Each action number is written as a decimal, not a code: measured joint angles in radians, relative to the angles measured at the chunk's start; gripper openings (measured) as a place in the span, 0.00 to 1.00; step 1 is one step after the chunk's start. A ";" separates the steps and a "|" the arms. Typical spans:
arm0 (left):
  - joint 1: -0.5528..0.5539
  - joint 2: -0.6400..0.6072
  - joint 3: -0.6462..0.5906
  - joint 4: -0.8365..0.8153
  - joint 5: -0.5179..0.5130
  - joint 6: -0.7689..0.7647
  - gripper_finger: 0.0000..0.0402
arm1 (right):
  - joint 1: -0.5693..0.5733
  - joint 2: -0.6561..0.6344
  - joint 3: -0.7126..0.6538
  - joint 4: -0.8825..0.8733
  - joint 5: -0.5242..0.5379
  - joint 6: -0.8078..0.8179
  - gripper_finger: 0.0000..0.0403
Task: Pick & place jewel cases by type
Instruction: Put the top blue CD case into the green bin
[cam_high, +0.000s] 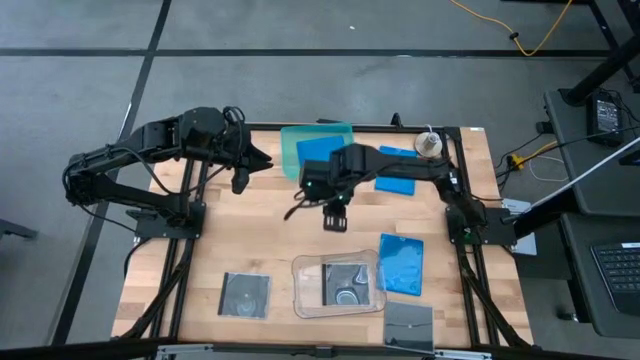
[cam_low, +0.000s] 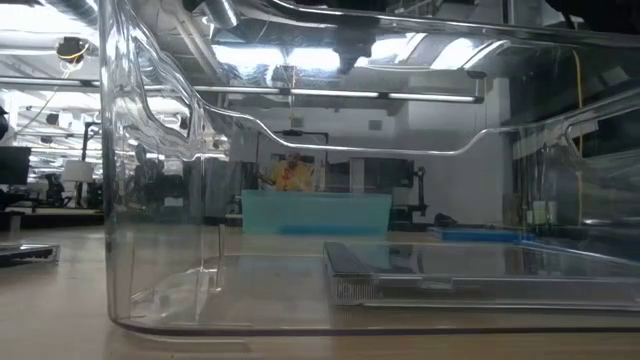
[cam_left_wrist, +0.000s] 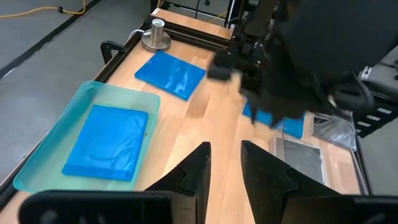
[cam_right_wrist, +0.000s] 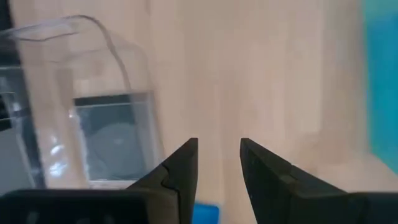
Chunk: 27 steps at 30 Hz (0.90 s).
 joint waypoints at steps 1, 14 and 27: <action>0.000 0.000 0.000 0.000 0.000 0.000 0.20 | -0.009 -0.005 0.000 -0.008 0.011 0.001 0.31; -0.033 0.000 0.000 0.000 -0.006 0.007 0.20 | -0.235 -0.183 -0.223 -0.019 0.133 -0.042 0.31; -0.042 0.000 0.000 0.000 -0.061 0.006 0.20 | -0.574 -0.537 -1.073 0.526 0.171 -0.038 0.31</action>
